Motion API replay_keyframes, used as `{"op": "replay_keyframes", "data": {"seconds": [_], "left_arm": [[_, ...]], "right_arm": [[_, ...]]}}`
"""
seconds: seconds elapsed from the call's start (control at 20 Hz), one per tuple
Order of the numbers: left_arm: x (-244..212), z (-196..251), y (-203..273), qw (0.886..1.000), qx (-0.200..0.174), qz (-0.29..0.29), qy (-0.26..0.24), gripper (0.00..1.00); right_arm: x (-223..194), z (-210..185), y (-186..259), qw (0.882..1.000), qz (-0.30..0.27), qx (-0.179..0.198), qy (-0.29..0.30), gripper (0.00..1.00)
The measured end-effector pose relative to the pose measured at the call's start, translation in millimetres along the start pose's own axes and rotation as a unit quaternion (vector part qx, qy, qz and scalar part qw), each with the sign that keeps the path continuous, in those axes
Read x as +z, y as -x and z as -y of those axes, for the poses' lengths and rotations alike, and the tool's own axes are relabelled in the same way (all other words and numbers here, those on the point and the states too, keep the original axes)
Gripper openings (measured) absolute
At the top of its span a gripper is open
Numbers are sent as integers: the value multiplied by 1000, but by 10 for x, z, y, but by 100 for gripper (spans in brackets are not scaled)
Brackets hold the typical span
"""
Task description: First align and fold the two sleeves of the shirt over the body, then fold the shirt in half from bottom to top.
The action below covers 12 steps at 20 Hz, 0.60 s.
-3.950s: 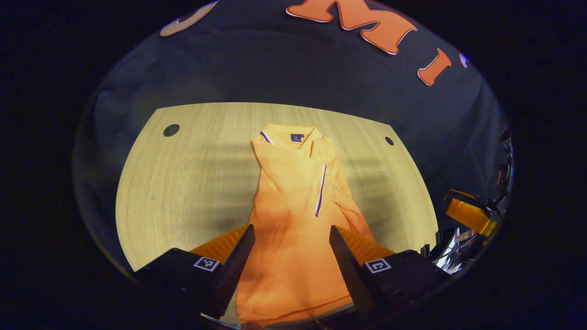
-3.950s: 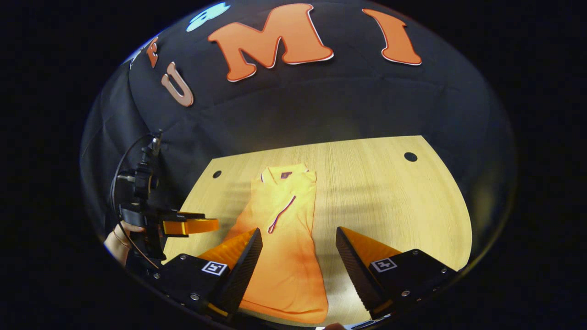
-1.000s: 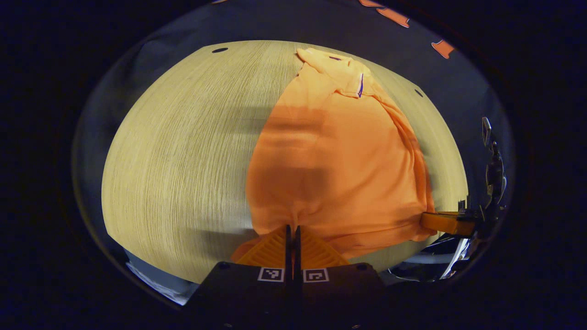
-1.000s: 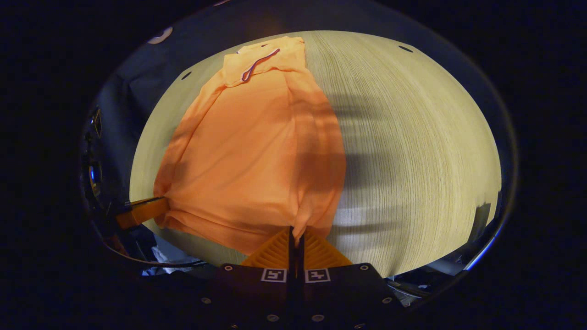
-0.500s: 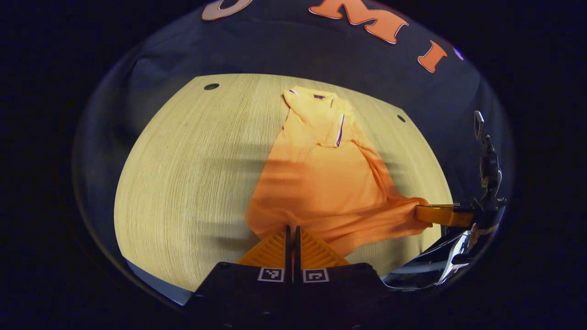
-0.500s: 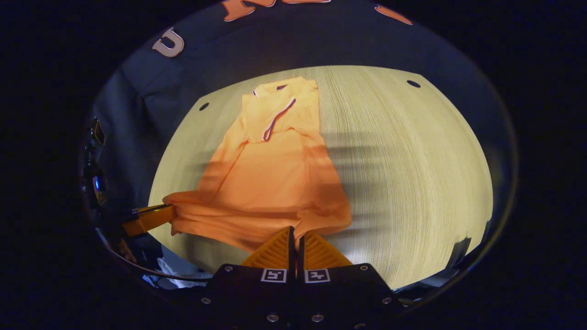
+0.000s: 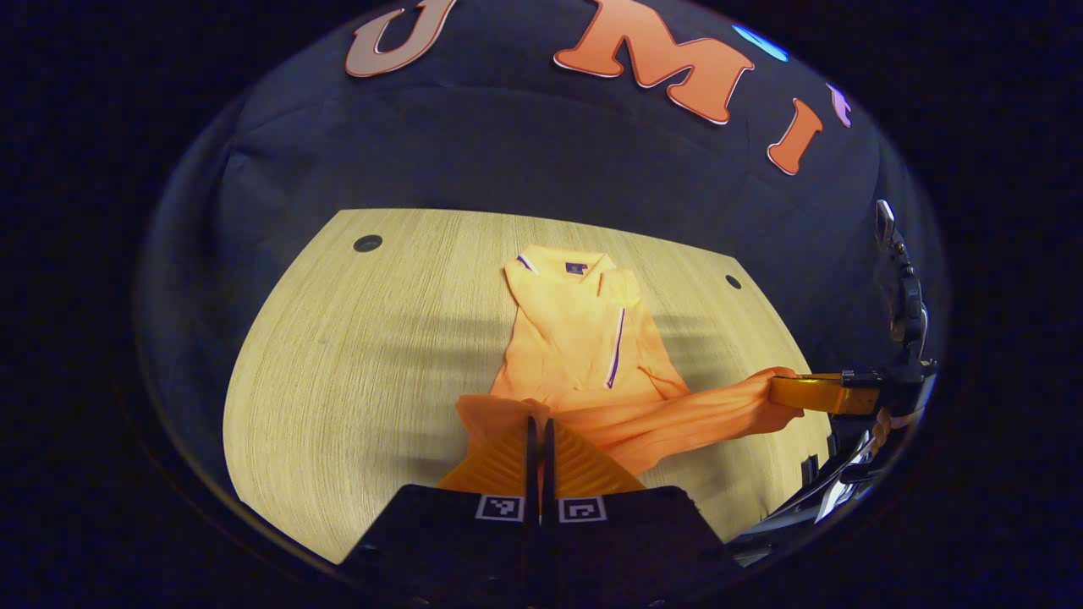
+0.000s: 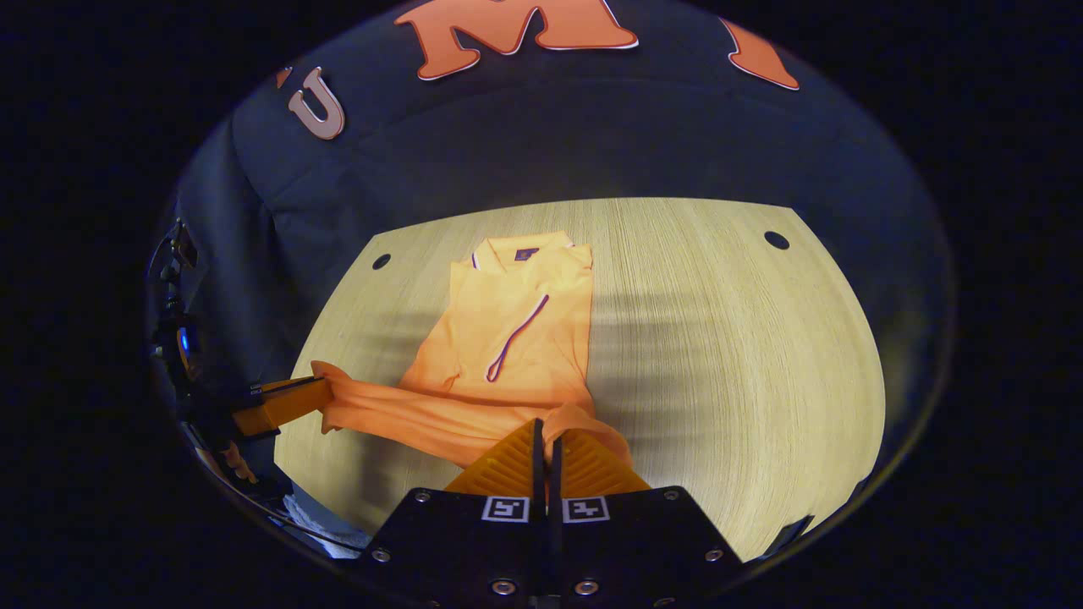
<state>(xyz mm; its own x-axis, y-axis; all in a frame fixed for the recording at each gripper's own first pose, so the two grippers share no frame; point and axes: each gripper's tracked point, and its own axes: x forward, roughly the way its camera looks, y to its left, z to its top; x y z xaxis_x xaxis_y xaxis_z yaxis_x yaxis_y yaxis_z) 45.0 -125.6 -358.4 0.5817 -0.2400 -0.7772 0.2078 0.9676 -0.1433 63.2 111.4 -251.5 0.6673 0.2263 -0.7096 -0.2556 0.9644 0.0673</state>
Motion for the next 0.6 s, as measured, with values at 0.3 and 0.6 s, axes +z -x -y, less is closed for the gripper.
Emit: {"op": "replay_keyframes", "data": {"seconds": [0.3, 0.6], "left_arm": [[736, 31, -496, 999, -1, 35, -8, 0], [1367, 0, -1078, 998, 16, 61, -24, 0]], "right_arm": [[742, 210, -388, 999, 34, -16, 17, 0], [1364, 395, -944, 998, 52, -18, 1, 0]]}}
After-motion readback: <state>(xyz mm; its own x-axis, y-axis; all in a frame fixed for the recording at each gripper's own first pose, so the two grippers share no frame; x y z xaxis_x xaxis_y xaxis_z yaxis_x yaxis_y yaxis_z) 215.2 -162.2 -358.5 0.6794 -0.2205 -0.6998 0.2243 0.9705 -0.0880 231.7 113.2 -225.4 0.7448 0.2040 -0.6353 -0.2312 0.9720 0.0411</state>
